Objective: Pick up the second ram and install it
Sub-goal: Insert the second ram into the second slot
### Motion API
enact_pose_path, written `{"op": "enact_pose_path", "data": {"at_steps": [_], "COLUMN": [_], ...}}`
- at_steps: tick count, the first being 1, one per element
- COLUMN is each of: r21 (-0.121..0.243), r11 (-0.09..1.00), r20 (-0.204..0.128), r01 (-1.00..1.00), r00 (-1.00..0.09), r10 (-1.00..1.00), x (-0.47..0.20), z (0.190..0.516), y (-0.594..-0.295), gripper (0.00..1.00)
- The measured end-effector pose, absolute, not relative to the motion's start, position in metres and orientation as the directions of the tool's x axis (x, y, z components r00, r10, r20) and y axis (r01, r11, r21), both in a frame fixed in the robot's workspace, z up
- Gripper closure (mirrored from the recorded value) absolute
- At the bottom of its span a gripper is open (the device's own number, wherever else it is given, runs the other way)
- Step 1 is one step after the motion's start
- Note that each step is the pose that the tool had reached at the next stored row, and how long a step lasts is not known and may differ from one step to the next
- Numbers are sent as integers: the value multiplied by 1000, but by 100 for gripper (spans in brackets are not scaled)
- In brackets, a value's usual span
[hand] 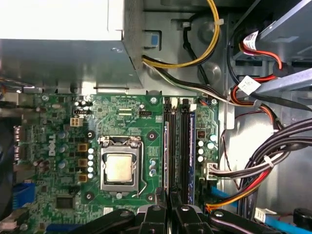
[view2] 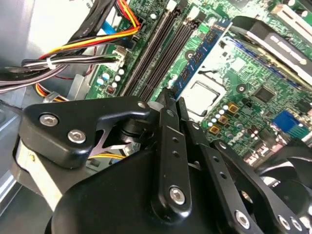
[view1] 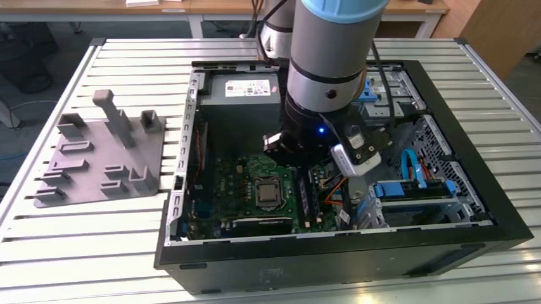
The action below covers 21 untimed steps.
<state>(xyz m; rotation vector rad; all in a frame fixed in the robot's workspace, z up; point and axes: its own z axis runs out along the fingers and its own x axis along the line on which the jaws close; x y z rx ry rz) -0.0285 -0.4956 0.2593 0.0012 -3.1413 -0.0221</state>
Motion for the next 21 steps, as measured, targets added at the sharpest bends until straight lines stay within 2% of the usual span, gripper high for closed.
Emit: {"op": "enact_pose_path", "data": {"at_steps": [21], "r21": [14], "r11": [1000], "r20": [0], "r01": [9], "r00": [-1000], "r10": [9], "x": [-28], "z": [223], "y": [-482], "gripper": [86]}}
